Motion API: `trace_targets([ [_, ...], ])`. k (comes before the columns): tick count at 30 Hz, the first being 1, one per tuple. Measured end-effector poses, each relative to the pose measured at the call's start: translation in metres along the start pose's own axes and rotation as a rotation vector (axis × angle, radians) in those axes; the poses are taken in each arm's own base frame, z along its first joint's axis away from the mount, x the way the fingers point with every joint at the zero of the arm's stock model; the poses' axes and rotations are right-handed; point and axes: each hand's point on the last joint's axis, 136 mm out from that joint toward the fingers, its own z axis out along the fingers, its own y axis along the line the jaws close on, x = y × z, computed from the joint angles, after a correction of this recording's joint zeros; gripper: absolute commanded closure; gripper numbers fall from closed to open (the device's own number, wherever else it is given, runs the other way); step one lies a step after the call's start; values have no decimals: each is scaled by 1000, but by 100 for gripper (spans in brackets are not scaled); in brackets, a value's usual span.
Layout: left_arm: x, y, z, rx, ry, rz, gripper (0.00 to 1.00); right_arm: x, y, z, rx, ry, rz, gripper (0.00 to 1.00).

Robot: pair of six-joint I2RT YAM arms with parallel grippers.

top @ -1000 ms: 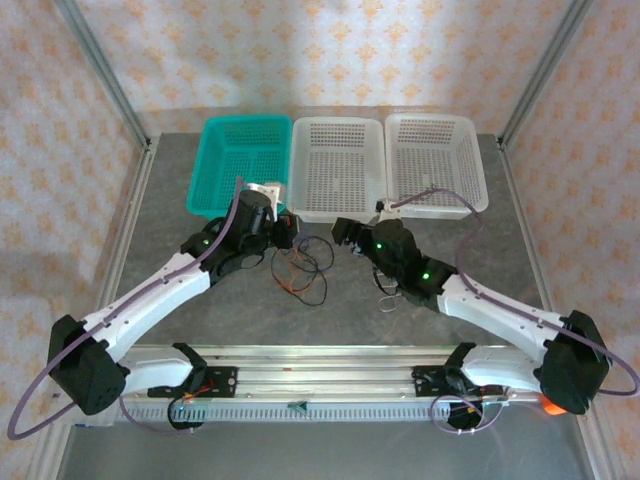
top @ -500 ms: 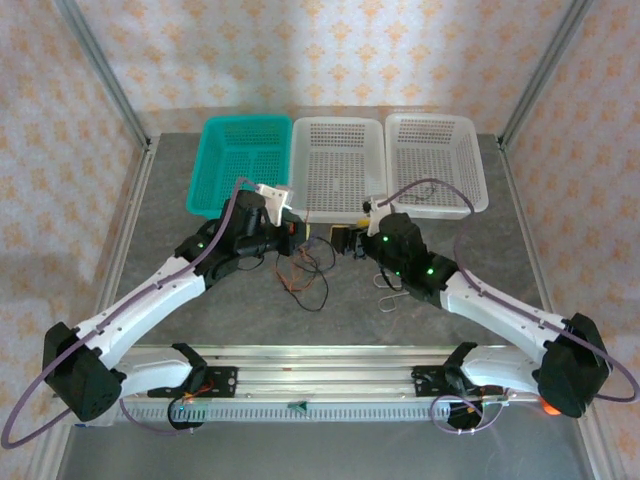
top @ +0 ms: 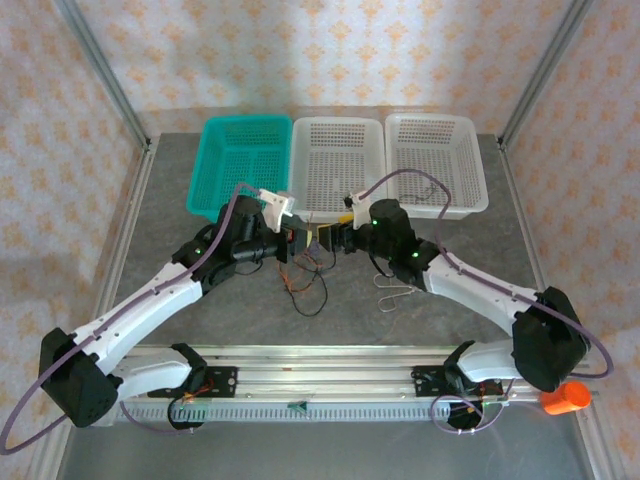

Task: Untangle the cables

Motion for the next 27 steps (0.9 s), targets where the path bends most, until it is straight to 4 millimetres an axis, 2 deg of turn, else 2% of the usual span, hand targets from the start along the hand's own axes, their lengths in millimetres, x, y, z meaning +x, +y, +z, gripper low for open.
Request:
trace_targets([
  [6,13,0,1,26,32,30,100,-14,-3,-3,14,-58,-119,23],
  [12,14,-4,0,45,32,124,100,-18,1,-30,16,-159,-325,12],
  [15,16,-9,-2,73,44,182,100,-15,3,-35,14,-169,-439,21],
  [17,21,-11,-3,92,66,214,100,-14,5,-35,4,-161,-500,24],
  [23,35,-20,-2,164,132,262,100,-12,14,-27,-53,-114,-632,24],
  [27,37,-21,-2,182,142,272,100,-8,16,-21,-78,-73,-692,25],
])
